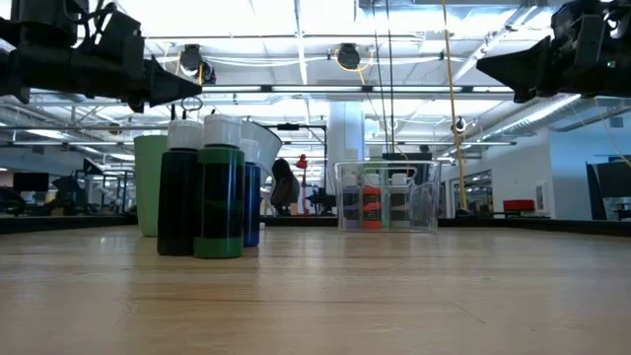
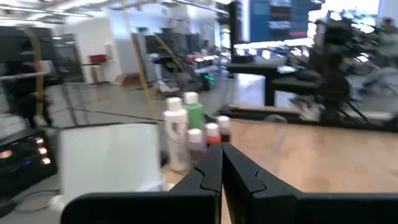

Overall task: Pick & Place Paint Supplies
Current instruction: Put the dark green paint bottle into the transparent bin

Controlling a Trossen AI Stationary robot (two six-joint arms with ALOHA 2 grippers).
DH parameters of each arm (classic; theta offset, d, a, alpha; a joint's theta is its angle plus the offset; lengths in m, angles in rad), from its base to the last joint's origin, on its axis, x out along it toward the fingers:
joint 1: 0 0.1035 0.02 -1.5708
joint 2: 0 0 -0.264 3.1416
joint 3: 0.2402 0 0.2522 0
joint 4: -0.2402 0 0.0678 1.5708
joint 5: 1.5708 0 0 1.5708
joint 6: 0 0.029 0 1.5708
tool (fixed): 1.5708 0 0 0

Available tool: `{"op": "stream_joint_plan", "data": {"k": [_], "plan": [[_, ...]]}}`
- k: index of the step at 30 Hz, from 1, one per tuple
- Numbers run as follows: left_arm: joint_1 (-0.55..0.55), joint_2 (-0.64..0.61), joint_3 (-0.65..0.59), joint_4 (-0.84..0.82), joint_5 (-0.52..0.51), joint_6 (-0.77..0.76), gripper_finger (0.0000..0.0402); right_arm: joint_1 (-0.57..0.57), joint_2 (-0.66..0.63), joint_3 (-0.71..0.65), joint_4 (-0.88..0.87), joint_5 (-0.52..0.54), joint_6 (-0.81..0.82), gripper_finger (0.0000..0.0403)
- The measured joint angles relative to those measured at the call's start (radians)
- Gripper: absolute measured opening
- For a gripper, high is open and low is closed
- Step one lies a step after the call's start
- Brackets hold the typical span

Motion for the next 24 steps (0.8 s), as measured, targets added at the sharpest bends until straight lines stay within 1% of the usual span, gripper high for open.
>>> {"op": "stream_joint_plan", "data": {"k": [4, 7, 9, 13, 16, 18, 24], "plan": [[-0.013, 0.04, 0.003, 0.012, 0.088, -0.027, 0.0003, 0.0, 0.0, -0.001, -0.024, 0.0, -0.02, 0.0004], [-0.062, 0.062, 0.057, -0.005, 0.09, -0.033, 0.0002, 0.0, 0.002, -0.001, -0.068, 0.001, -0.035, 0.0004], [-0.113, 0.083, 0.121, -0.08, 0.092, -0.009, 0.0001, 0.0, 0.001, -0.002, -0.06, 0.0, -0.056, 0.0004], [-0.236, 0.156, 0.307, -0.35, 0.09, -0.008, 0.0001, 0.0, 0.005, -0.002, -0.061, 0.001, -0.107, 0.0004], [-0.317, 0.243, 0.465, -0.558, 0.027, -0.067, 0.0001, 0.0, 0.005, -0.002, -0.061, 0.001, -0.129, 0.0004], [-0.353, 0.324, 0.575, -0.694, 0.001, -0.104, 0.0001, 0.0, 0.005, -0.002, -0.061, 0.001, -0.127, 0.0004], [-0.406, 0.617, 0.948, -1.163, 0.021, -0.134, 0.0004, 0.0, 0.005, -0.002, -0.061, 0.0, -0.122, 0.0004]]}}
